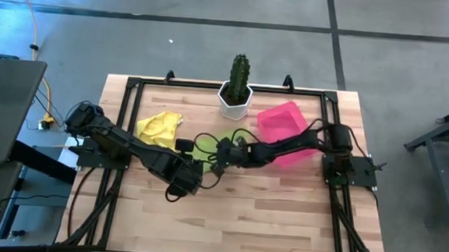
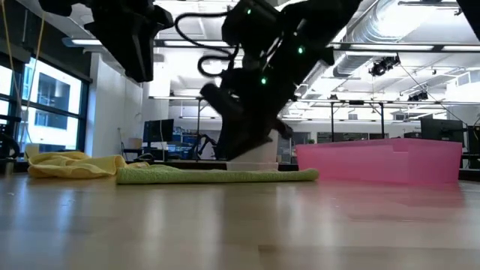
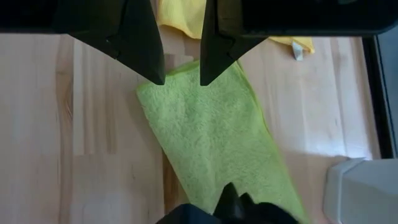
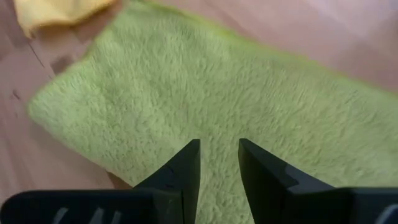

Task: Roll microfiber towels into tight, uniform cylinder then place into a basket
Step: Roll the green towel

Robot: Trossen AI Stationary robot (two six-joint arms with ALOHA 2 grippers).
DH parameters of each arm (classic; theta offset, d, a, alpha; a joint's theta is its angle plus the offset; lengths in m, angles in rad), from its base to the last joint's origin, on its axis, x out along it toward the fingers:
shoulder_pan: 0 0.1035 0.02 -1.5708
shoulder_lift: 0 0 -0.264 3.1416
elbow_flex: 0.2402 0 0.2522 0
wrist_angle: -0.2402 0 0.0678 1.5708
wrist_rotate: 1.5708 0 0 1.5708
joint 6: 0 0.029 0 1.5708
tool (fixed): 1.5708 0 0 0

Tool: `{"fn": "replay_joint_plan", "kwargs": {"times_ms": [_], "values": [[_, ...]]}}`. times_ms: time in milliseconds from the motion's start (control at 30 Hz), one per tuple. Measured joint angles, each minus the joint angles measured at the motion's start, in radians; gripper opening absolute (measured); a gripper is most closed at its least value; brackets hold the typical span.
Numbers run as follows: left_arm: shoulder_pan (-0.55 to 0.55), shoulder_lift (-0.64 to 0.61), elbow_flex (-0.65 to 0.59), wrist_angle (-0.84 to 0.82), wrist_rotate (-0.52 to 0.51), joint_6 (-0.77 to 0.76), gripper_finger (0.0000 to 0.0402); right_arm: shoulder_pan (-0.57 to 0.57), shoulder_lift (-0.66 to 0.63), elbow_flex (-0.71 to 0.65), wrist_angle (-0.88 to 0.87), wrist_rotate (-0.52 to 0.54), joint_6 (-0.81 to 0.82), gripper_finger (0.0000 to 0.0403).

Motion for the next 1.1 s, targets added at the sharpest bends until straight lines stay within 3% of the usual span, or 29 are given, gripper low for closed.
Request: {"fn": "replay_joint_plan", "kwargs": {"times_ms": [167, 367, 600, 733, 800, 900, 1100], "values": [[0.0, 0.0, 0.0, -0.003, 0.002, -0.012, 0.009, 0.0, 0.047, 0.0, 0.016, -0.009, 0.038, 0.01], [0.0, 0.0, 0.0, -0.03, 0.018, -0.036, 0.009, 0.003, 0.044, 0.002, -0.065, -0.114, -0.009, 0.0101], [0.0, 0.0, 0.0, -0.029, 0.056, -0.05, 0.009, 0.047, -0.008, 0.004, -0.289, -0.219, -0.401, 0.0101], [0.0, 0.0, 0.0, -0.026, 0.082, -0.06, 0.009, 0.057, -0.051, 0.001, -0.477, -0.217, -0.634, 0.0101], [0.0, 0.0, 0.0, -0.023, 0.087, -0.069, 0.009, 0.059, -0.073, -0.005, -0.546, -0.187, -0.675, 0.0101], [0.0, 0.0, 0.0, -0.014, 0.086, -0.068, 0.009, 0.059, -0.133, -0.005, -0.573, -0.167, -0.644, 0.0101], [0.003, 0.0, 0.0, 0.053, 0.072, -0.026, 0.009, 0.088, -0.217, -0.002, -0.544, -0.177, -0.371, 0.0101]]}}
